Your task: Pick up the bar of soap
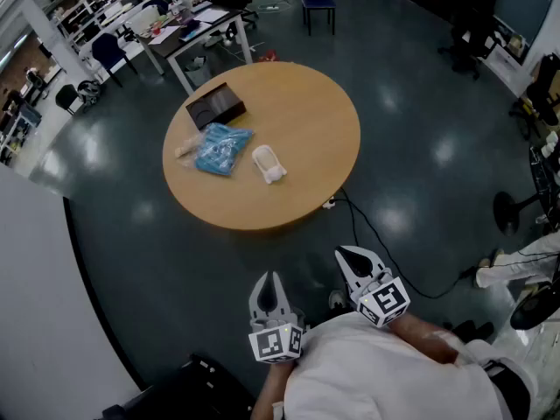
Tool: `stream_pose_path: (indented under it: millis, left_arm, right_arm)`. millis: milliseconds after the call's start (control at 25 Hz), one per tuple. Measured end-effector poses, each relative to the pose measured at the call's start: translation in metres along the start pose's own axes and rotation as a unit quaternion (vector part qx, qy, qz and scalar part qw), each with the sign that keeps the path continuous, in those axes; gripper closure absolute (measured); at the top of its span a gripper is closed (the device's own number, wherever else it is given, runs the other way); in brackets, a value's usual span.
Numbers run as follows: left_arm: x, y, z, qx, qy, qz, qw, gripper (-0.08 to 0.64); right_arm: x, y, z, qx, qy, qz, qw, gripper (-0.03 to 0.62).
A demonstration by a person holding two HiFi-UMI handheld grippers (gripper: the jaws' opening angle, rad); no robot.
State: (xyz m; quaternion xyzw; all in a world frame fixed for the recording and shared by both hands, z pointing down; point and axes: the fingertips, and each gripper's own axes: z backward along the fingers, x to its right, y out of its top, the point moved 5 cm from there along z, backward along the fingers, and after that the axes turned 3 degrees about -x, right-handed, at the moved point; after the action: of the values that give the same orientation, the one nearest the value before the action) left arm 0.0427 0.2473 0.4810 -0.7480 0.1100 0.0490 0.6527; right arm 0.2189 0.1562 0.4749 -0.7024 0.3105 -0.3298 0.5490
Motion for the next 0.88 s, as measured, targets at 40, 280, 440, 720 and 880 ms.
stream_pose_path:
  millis: [40, 280, 440, 720, 880]
  left_arm:
    - [0.0, 0.0, 0.001, 0.0, 0.002, 0.0, 1.0, 0.555]
    - [-0.001, 0.003, 0.003, 0.003, 0.008, 0.005, 1.0, 0.555]
    - [0.0, 0.002, -0.001, 0.001, 0.005, 0.004, 1.0, 0.555]
    - [0.003, -0.003, -0.005, 0.0, 0.024, 0.011, 0.9996, 0.555]
    - [0.004, -0.01, -0.003, -0.003, 0.043, 0.007, 0.999, 0.555]
  right_arm:
    - [0.0, 0.0, 0.0, 0.0, 0.001, -0.001, 1.0, 0.578]
    - [-0.002, 0.001, 0.001, -0.002, 0.004, 0.0, 1.0, 0.578]
    - [-0.001, 0.001, -0.001, -0.006, -0.002, 0.01, 1.0, 0.578]
    - [0.009, -0.001, -0.004, -0.008, 0.011, -0.007, 1.0, 0.578]
    - [0.017, -0.008, -0.016, -0.017, 0.027, -0.011, 0.999, 0.578]
